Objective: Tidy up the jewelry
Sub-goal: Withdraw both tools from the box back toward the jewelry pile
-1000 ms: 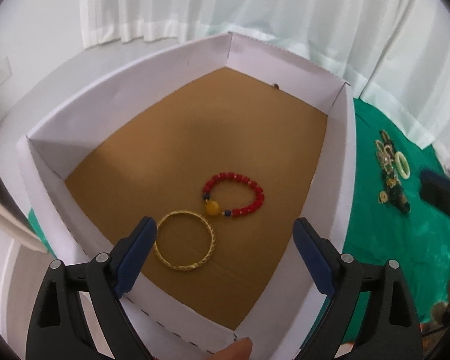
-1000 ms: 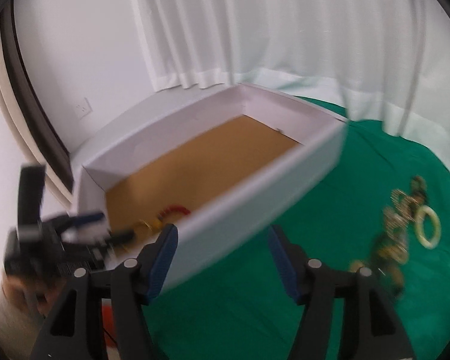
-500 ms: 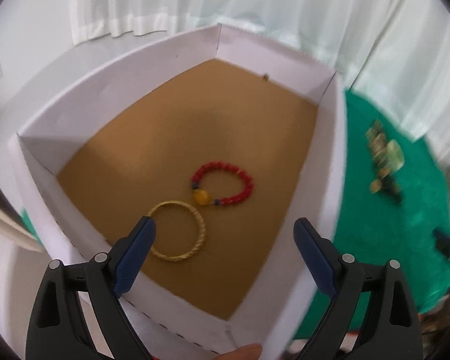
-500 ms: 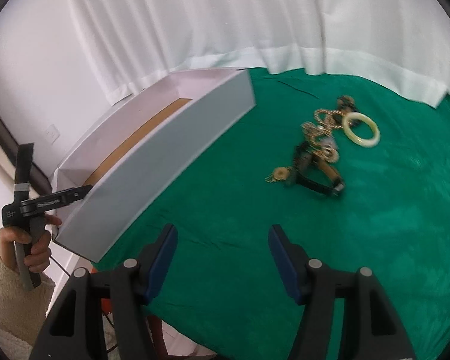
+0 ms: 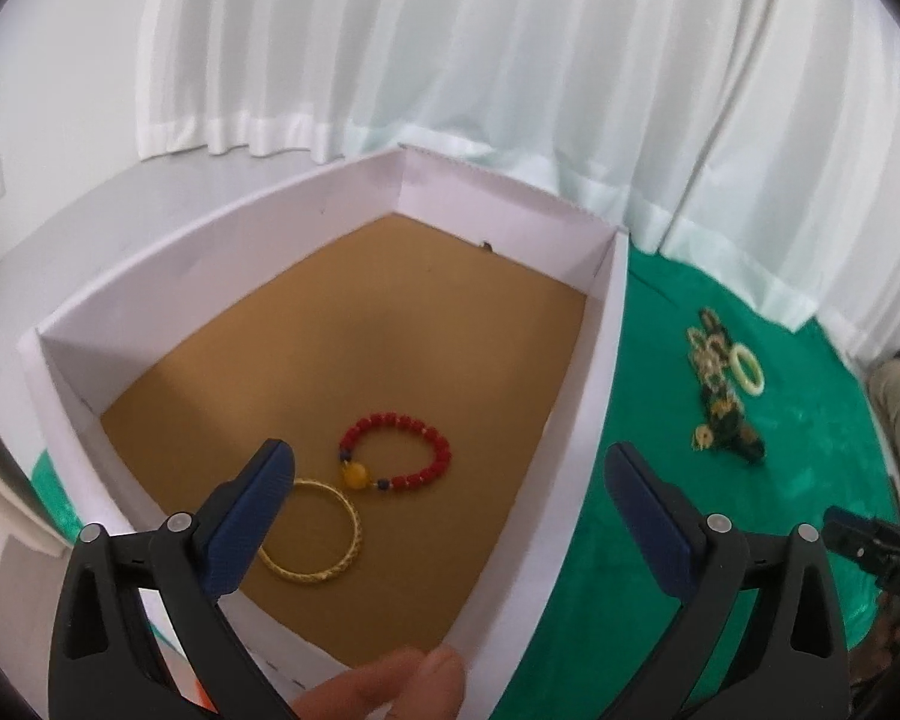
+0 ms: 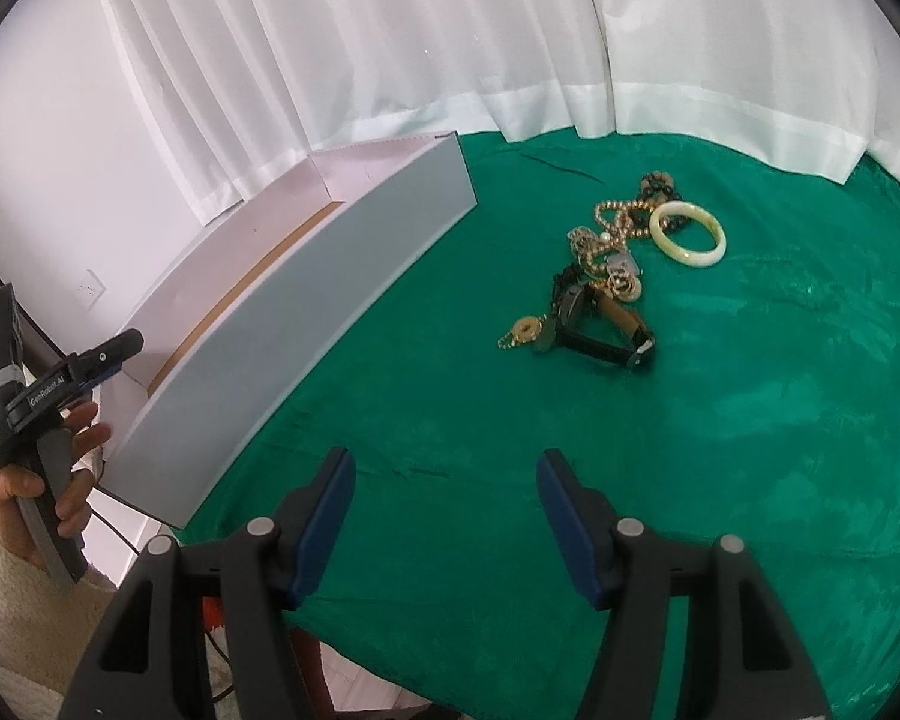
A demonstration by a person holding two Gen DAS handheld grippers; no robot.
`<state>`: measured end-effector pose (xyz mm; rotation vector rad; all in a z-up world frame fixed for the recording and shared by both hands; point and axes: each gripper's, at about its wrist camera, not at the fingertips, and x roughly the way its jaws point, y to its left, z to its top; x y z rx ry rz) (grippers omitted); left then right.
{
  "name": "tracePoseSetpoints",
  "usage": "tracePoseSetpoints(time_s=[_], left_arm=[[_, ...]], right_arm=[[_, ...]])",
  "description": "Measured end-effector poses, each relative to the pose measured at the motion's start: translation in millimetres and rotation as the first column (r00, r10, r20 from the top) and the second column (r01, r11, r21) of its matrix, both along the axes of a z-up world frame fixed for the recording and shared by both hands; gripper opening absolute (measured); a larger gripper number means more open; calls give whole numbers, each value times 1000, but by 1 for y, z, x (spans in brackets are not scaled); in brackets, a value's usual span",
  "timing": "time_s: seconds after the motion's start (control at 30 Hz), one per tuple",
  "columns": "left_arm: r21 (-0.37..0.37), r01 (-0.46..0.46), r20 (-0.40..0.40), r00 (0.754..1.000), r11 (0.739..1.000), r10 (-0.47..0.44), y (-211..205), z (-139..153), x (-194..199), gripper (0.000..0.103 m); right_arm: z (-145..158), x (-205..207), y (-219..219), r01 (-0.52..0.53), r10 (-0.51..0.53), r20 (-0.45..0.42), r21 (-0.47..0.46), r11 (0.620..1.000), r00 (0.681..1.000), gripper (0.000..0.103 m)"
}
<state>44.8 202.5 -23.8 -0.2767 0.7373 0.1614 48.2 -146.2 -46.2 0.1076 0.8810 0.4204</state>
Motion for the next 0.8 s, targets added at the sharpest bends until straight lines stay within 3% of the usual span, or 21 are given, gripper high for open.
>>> tracePoseSetpoints(time_s=[0.17, 0.27, 0.33, 0.67, 0.8], left_arm=[[46, 98, -103, 990, 994, -93, -16, -8, 11, 103], [36, 132, -144, 982, 991, -126, -23, -14, 12, 103], [80, 142, -178, 976, 987, -126, -27, -19, 12, 103], [89, 175, -204, 967, 980, -154, -37, -20, 10, 103], [101, 126, -175, 979, 987, -107, -32, -8, 9, 103]], right_arm=[[-3, -2, 0, -5, 5, -5, 6, 1000, 1000, 64], [-3, -4, 0, -7, 7, -2, 5, 1000, 1000, 64], [-3, -4, -1, -6, 6, -3, 7, 1000, 1000, 64], [1, -9, -4, 3, -3, 10, 4, 1000, 1000, 64], [3, -9, -4, 3, -3, 18, -7, 1000, 1000, 64]])
